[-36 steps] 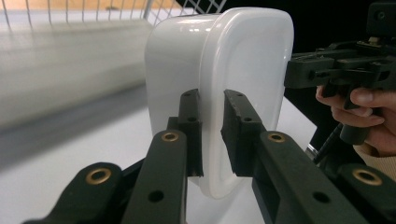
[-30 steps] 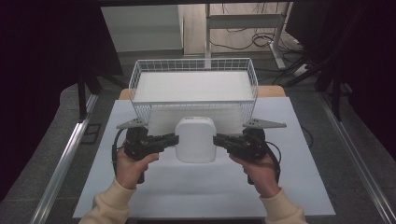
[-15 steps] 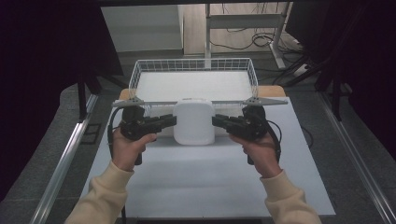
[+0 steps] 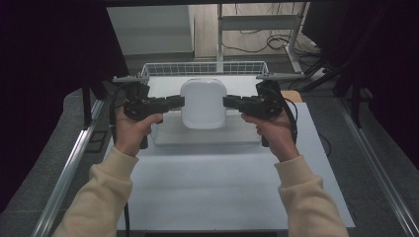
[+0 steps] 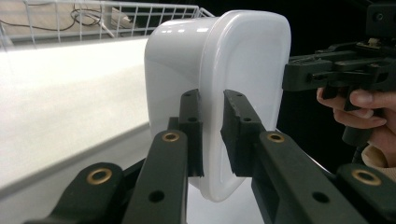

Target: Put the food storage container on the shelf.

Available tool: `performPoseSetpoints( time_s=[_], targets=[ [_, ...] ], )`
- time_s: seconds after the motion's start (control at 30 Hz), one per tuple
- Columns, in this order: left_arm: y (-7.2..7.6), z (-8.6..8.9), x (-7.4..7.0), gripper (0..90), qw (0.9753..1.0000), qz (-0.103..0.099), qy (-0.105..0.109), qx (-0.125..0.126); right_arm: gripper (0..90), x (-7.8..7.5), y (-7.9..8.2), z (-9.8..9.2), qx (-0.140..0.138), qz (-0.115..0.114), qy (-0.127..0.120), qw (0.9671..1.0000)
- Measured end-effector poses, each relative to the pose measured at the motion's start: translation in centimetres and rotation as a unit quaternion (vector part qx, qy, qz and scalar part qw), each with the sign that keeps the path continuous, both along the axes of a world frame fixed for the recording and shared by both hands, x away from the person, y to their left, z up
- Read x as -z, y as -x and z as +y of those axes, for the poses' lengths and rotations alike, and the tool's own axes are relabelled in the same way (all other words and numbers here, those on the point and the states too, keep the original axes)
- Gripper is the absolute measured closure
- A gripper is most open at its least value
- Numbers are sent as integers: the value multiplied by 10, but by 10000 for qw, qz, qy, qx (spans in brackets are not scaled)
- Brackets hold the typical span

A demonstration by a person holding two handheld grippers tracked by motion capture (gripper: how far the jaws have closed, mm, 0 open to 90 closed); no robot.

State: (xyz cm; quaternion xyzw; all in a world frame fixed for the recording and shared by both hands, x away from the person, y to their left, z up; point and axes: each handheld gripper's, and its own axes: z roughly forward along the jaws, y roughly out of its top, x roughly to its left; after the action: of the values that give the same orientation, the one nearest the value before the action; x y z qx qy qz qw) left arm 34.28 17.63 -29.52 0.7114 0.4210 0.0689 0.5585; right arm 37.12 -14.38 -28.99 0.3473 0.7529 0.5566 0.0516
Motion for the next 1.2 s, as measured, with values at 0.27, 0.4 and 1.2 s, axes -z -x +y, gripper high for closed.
performPoseSetpoints(
  time_s=[0.27, 0.4, 1.2],
  targets=[
    [-29, 3, -17, 788, 9998, 76, 157, 17, 793, -21, -26, 2, 11, 96, 8, 10000],
    [-39, 4, -23, 788, 9998, 117, 152, 0, 793, -28, -36, 3, 21, 120, 35, 9999],
    [-102, 11, 2, 774, 9941, 968, 430, -211, 775, -12, -93, 15, 195, 949, 63, 9953]
  ],
)
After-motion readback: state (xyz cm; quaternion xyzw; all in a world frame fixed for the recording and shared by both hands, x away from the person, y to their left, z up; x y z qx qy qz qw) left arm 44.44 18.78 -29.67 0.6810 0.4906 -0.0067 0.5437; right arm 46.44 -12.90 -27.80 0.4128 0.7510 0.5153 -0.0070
